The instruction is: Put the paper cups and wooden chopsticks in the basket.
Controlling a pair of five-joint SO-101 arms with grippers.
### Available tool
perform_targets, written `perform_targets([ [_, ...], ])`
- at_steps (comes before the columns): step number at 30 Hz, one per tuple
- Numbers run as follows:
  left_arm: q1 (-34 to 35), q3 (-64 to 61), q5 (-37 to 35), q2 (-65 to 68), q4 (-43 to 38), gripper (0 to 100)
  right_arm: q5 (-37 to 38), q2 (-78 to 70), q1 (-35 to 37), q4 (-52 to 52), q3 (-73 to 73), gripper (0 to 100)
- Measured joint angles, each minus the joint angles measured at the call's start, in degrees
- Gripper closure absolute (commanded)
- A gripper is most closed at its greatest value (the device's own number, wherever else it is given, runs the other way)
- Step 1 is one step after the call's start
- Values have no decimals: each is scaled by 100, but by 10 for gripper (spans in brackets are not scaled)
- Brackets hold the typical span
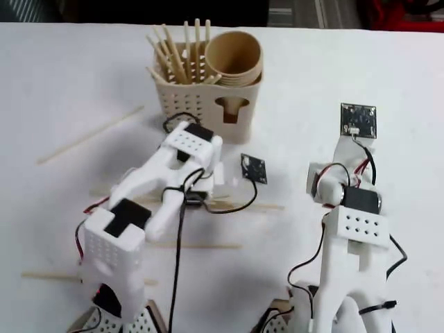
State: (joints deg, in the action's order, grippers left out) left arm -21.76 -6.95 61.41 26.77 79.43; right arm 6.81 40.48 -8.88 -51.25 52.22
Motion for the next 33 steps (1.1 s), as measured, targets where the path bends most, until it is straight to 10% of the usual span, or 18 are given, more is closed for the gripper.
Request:
perform_targets([
  [33, 35, 53, -1125, -3007, 1714, 979, -9, 0, -202, 0, 18, 974],
])
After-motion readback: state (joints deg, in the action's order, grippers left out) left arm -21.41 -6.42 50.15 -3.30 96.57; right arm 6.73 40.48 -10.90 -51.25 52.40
